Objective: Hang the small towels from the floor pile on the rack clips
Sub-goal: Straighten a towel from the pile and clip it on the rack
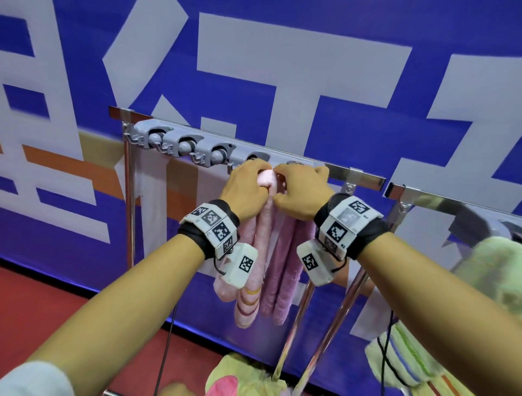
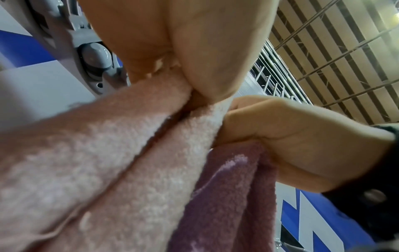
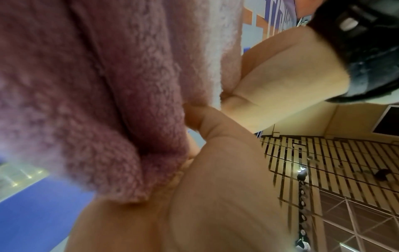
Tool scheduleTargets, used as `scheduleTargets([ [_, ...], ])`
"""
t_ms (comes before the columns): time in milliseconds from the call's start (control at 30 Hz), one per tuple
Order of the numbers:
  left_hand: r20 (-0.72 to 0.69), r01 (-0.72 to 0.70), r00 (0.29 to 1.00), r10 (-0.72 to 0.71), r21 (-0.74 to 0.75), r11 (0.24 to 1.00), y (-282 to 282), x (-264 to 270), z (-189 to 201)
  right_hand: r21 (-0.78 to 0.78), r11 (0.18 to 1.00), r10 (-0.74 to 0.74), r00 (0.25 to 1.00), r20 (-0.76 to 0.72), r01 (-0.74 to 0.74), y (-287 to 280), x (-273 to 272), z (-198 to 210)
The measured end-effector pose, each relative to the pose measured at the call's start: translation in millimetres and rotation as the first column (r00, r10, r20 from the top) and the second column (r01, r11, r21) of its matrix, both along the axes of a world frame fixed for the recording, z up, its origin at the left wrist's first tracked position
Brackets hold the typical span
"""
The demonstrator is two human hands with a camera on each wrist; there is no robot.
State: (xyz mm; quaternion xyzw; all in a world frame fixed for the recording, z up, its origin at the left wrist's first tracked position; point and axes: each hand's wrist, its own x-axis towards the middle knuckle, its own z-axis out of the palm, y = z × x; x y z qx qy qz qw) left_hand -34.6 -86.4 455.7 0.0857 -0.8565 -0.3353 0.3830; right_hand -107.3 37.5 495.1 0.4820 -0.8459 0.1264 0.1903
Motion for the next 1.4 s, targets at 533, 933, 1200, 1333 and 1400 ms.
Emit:
scheduleTargets([
  [533, -0.024, 0.019, 1.0, -0.017, 0.085, 0.996, 22.2, 3.3, -10.5, 0.079, 0.996, -0.04, 0.999, 0.006, 0.039, 4.0, -0.5, 8.2],
  [933, 0.062, -0.042, 0.997, 0.041, 0.015, 0.999, 17.2, 12.3, -1.5, 0.056, 0.998, -0.043, 0.989, 0.141, 0.035, 19.6, 9.2, 14.0],
  [1200, 0.058, 0.004, 0.998, -0.006, 0.034, 0.999, 28.0, 46.4, 18.9, -0.046, 0.999, -0.01, 0.992, 0.127, 0.016, 55.0, 16.4, 27.5],
  [1333, 0.048, 0.038, 0.998, -0.036, -0.043, 0.998, 50.5, 58.5, 27.0, -0.037, 0.999, 0.031, 0.992, 0.125, -0.026, 80.2, 18.5, 26.7],
  [1400, 0.05, 0.053, 0.998, -0.048, -0.093, 0.994, 64.8, 61.3, 29.8, -0.025, 0.999, 0.038, 0.993, 0.113, -0.035, 92.9, 21.8, 26.0],
])
